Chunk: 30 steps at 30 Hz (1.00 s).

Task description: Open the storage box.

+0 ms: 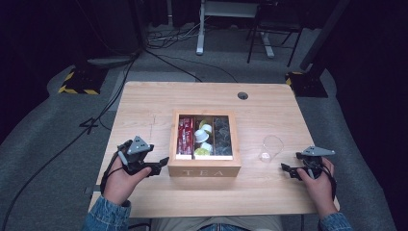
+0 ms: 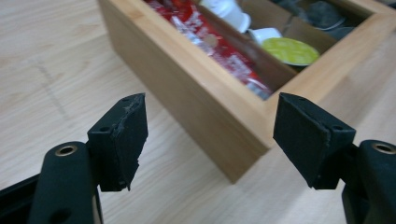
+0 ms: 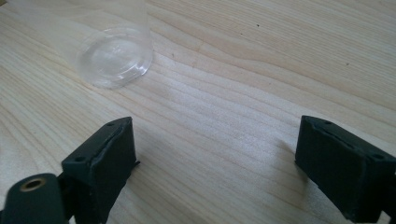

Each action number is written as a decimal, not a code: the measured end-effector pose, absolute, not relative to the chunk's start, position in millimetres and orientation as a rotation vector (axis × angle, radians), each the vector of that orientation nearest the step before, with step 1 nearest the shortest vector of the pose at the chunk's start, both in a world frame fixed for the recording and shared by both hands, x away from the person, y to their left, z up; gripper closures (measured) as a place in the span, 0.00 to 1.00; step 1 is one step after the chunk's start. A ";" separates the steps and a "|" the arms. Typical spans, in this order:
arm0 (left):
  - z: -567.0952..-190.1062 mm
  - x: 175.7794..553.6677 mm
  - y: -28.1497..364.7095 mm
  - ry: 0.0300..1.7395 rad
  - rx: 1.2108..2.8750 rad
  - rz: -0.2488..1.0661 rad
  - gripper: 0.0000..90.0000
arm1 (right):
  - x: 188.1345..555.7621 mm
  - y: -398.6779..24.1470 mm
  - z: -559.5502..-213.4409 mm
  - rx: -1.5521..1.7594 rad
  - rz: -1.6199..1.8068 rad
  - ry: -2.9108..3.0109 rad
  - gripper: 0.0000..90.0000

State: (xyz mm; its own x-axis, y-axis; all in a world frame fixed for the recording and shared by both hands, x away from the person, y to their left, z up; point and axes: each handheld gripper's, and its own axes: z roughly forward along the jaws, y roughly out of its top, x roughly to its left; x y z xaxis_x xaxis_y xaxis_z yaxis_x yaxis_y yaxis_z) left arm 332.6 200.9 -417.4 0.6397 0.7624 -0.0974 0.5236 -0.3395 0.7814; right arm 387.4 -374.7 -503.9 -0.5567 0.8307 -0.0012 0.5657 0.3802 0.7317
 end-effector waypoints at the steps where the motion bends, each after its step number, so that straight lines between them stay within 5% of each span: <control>1: -418.2 332.4 198.6 0.992 2.025 0.347 0.29 | 387.4 -374.7 -503.9 1.214 0.989 2.276 0.14; 15: -436.3 332.3 175.0 0.955 2.106 0.288 0.27 | 387.4 -374.8 -503.9 1.213 0.990 2.276 0.14; 30: -445.0 331.5 169.7 0.947 2.177 0.306 0.41 | 387.4 -374.7 -504.0 1.213 0.991 2.275 0.14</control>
